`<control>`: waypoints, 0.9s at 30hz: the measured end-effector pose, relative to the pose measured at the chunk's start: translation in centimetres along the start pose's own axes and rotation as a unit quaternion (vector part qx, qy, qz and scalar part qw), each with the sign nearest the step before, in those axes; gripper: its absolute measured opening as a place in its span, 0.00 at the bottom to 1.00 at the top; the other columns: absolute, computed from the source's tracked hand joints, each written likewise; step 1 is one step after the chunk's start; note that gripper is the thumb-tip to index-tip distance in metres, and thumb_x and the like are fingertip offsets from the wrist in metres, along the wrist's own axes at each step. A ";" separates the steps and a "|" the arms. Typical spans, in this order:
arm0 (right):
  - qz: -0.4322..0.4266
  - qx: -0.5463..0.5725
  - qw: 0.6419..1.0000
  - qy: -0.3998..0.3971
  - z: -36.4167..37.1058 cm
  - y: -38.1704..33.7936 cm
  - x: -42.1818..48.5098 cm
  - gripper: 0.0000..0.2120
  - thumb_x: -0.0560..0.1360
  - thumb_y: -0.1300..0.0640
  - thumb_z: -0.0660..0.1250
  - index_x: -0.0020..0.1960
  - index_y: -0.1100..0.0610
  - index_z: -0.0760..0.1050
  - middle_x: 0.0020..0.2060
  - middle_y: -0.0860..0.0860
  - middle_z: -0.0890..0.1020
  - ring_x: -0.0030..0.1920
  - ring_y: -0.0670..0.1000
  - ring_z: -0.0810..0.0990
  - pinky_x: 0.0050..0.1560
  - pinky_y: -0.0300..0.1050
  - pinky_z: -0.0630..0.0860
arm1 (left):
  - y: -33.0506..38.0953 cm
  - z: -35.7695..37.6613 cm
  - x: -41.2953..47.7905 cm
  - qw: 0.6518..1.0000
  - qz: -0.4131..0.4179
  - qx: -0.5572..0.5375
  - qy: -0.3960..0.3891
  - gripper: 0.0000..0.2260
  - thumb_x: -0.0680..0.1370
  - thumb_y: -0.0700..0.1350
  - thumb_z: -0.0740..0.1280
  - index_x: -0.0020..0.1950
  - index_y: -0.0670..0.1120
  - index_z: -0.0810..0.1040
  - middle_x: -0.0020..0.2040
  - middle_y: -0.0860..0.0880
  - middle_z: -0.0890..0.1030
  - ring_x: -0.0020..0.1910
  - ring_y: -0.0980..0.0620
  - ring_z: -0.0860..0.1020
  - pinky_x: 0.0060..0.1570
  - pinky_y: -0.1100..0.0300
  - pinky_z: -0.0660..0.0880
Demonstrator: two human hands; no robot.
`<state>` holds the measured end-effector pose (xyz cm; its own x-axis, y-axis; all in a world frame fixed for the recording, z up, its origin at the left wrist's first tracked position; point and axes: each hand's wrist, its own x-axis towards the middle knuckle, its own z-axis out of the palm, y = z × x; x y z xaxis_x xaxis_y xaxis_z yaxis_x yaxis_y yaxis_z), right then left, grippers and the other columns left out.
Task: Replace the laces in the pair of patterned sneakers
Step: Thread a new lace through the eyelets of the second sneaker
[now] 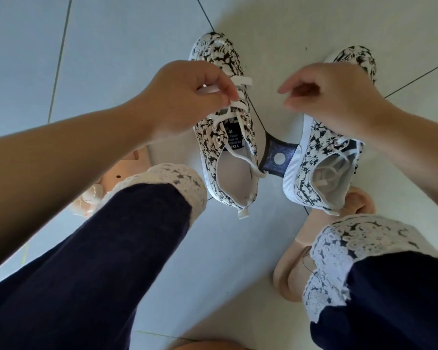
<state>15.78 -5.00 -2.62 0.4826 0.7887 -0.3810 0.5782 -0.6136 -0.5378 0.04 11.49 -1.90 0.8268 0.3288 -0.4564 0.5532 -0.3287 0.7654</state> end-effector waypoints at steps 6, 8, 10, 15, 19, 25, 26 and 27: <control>-0.028 -0.034 0.999 -0.016 3.6 -2.1 3.2 0.16 0.74 0.57 0.68 0.61 0.52 0.72 0.48 0.49 0.77 0.45 0.48 0.76 0.47 0.39 0.71 | 0.1 0.1 -0.1 1.000 0.000 0.006 -0.002 0.04 0.75 0.44 0.67 0.45 0.53 0.79 0.35 0.63 0.76 0.31 0.71 0.71 0.34 0.82 0.63; -0.035 -0.056 0.998 -0.005 4.0 -2.1 3.8 0.10 0.74 0.55 0.67 0.56 0.53 0.75 0.48 0.50 0.78 0.46 0.49 0.76 0.47 0.40 0.69 | 0.1 0.0 -0.1 1.000 -0.005 0.012 0.002 0.04 0.75 0.45 0.68 0.44 0.54 0.79 0.47 0.61 0.78 0.48 0.70 0.73 0.44 0.82 0.61; -0.051 -0.082 0.995 -0.005 4.0 -2.0 3.8 0.09 0.75 0.53 0.66 0.54 0.54 0.76 0.48 0.50 0.77 0.45 0.47 0.74 0.47 0.39 0.67 | 0.0 -0.1 -0.1 1.000 -0.011 0.010 0.007 0.04 0.74 0.45 0.68 0.44 0.54 0.79 0.52 0.57 0.79 0.56 0.62 0.74 0.51 0.78 0.62; 0.025 0.023 0.999 -0.005 3.2 -1.1 2.4 0.05 0.78 0.56 0.62 0.51 0.58 0.73 0.41 0.51 0.80 0.38 0.47 0.81 0.42 0.37 0.78 | -0.2 0.4 -0.2 0.998 -0.006 0.059 -0.003 0.03 0.74 0.47 0.68 0.46 0.53 0.80 0.40 0.62 0.76 0.40 0.69 0.74 0.39 0.81 0.65; 0.082 0.102 0.991 -0.035 3.0 -0.8 0.8 0.04 0.75 0.61 0.66 0.49 0.56 0.72 0.37 0.47 0.81 0.31 0.37 0.79 0.35 0.25 0.74 | -0.1 1.8 -0.1 0.986 0.022 0.164 -0.013 0.05 0.74 0.49 0.67 0.49 0.55 0.80 0.43 0.56 0.69 0.35 0.64 0.67 0.34 0.72 0.60; 0.187 0.363 0.910 -0.073 2.9 -1.5 -0.9 0.14 0.69 0.72 0.68 0.45 0.54 0.75 0.39 0.51 0.80 0.41 0.47 0.81 0.49 0.41 0.79 | 0.2 3.4 0.0 0.980 -0.006 0.198 -0.007 0.11 0.75 0.51 0.65 0.56 0.55 0.80 0.51 0.52 0.64 0.52 0.54 0.65 0.49 0.66 0.58; 0.201 0.395 0.894 -0.072 3.0 -1.5 -0.9 0.14 0.69 0.73 0.67 0.46 0.56 0.75 0.40 0.52 0.80 0.42 0.48 0.81 0.49 0.41 0.80 | 0.2 3.5 0.0 0.982 -0.016 0.189 -0.006 0.11 0.75 0.51 0.65 0.57 0.55 0.79 0.51 0.52 0.63 0.51 0.56 0.63 0.49 0.67 0.57; 0.212 0.418 0.880 -0.069 3.0 -1.6 -0.8 0.14 0.69 0.74 0.66 0.46 0.56 0.75 0.40 0.53 0.80 0.43 0.48 0.81 0.48 0.41 0.79 | 0.2 3.7 0.1 0.983 -0.025 0.181 -0.004 0.12 0.75 0.51 0.65 0.58 0.55 0.79 0.50 0.53 0.63 0.51 0.57 0.62 0.49 0.68 0.57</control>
<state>12.53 -4.54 -3.70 0.4200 0.5280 -0.7381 -0.3500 -0.6561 -0.6686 0.58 8.17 -3.47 0.7977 0.3461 -0.4939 0.5919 -0.6060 0.5315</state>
